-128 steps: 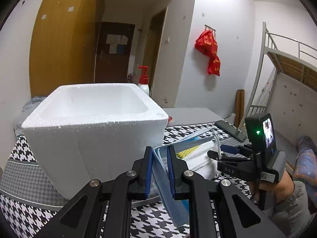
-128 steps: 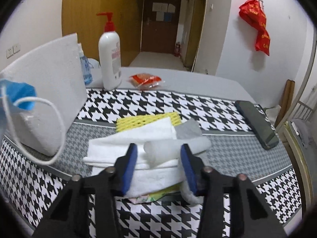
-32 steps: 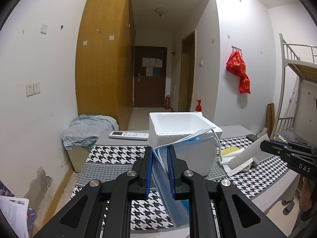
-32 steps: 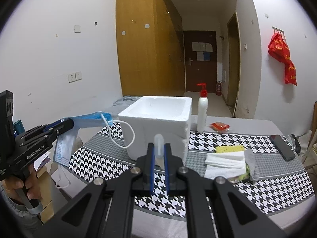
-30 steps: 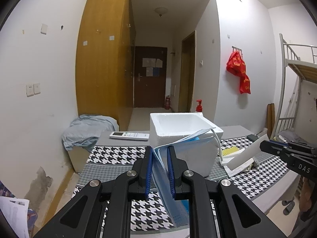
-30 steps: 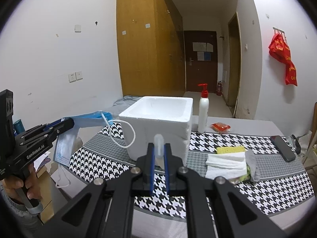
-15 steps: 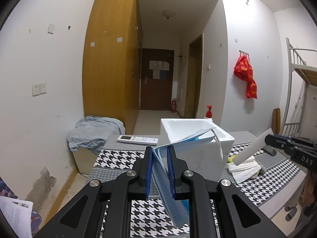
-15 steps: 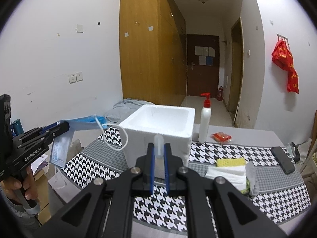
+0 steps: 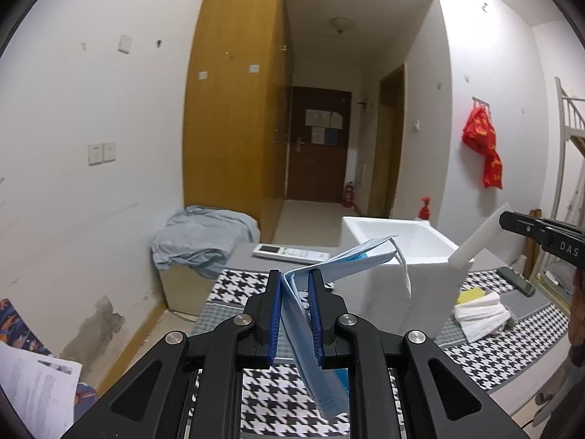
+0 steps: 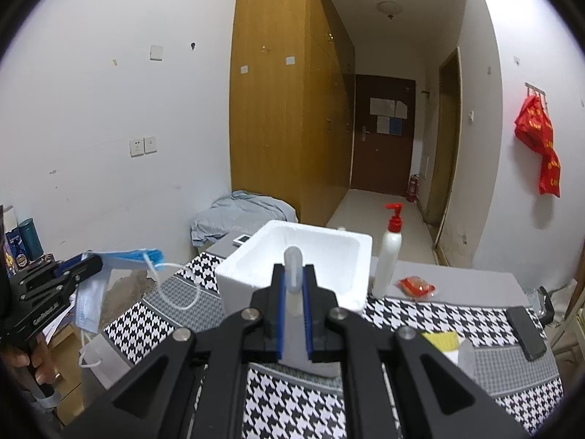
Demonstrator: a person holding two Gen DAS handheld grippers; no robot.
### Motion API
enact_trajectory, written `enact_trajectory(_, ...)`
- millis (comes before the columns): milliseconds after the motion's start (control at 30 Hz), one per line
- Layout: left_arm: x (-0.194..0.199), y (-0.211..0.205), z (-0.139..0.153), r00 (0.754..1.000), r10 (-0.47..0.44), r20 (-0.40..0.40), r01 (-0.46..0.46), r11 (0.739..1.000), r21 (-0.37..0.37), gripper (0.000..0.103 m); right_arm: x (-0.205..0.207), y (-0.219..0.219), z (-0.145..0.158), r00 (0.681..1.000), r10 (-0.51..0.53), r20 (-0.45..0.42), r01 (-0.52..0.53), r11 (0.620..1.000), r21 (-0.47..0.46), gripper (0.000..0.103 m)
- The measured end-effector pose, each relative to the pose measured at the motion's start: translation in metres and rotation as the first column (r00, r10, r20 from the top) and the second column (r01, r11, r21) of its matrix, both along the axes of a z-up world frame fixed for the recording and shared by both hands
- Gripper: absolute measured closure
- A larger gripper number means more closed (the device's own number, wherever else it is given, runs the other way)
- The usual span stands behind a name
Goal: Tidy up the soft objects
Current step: 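Carry the white bottle with the right tool toward the white foam box, then lower the bottle into the foam box and open the right tool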
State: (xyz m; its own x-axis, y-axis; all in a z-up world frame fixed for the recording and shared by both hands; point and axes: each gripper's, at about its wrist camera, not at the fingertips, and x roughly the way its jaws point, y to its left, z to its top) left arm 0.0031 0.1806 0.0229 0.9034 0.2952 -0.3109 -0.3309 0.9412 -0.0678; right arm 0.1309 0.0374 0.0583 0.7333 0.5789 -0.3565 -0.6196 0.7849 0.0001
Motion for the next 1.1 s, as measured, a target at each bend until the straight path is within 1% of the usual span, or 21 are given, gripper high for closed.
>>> enact_trajectory(233,-0.004,0.017,-0.003,0.999,0.05,-0.013,-0.05,0.999,-0.012,0.087,0.016,0.015,0.005,1.0,0.02,0.008,-0.02,1.0,0.0,0.092)
enact_trajectory(533,-0.001,0.025,-0.009,0.997,0.067,-0.035,-0.068,0.997,-0.021,0.087,0.038,0.033,0.008,1.0,0.025,0.011,-0.025,1.0,-0.003,0.092)
enact_trajectory(800,-0.002,0.03,-0.01,0.995,0.093,-0.042,-0.094,0.995,-0.03,0.087,0.064,0.046,-0.007,0.999,0.024,-0.044,-0.025,1.0,-0.017,0.092)
enact_trajectory(1100,-0.002,0.034,-0.013,0.992,0.112,-0.049,-0.114,0.993,-0.04,0.087,0.08,0.054,-0.02,0.995,0.02,-0.093,-0.023,0.999,-0.033,0.092)
